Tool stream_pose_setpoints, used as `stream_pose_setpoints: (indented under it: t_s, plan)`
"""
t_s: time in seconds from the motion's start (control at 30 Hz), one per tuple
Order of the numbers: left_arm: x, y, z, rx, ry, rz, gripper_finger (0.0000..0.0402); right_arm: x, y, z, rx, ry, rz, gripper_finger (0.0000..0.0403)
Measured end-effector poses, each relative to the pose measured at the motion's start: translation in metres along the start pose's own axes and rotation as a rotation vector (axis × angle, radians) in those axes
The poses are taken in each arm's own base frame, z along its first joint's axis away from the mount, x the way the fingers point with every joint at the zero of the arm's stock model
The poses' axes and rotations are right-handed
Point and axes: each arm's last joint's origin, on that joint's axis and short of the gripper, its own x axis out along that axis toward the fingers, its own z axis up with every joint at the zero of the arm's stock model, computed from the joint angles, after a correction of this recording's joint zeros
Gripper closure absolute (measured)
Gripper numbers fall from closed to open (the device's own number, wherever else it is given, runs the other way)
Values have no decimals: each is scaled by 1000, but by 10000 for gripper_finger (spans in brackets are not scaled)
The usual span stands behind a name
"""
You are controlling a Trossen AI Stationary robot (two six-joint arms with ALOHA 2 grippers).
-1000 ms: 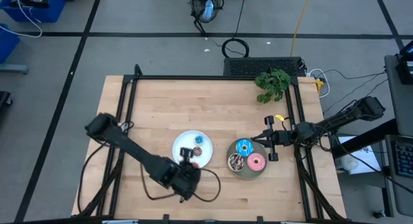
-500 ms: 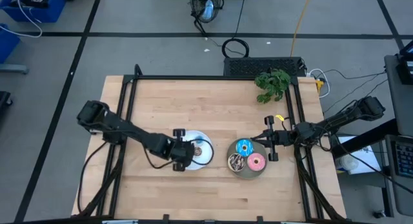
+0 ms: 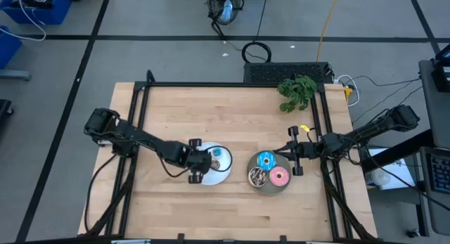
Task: Pick & Place donuts
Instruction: Put the small orange donut on the white plate, then return to Home Position
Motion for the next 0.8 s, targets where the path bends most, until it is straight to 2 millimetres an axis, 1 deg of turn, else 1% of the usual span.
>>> stream_pose_setpoints:
  t_s: [0.23, 0.33, 0.43, 0.57, 0.6, 0.67, 0.73, 0.8]
  plan:
    - [1, 5, 1, -59, 1, 11, 240, 0, 0, 0, 0, 2, 1, 403]
    - [2, 8, 0, -73, 14, 20, 214, 0, 0, 0, 0, 2, 0, 403]
    - [2, 8, 0, -80, 13, 20, 199, 0, 0, 0, 0, 1, 0, 403]
    - [0, 7, 3, -64, 6, 17, 193, 0, 0, 0, 0, 2, 0, 403]
    - [-2, 6, 5, -55, -1, 11, 194, 0, 0, 0, 0, 3, 1, 403]
    - [-13, 4, 10, -37, -13, 8, 201, 0, 0, -1, 18, 6, 2, 403]
    - [-31, 1, 18, -12, -41, 14, 215, 0, 0, 0, 33, 4, 1, 403]
    - [-55, -1, 22, 22, -56, 16, 235, -1, -1, 1, 40, -9, -4, 403]
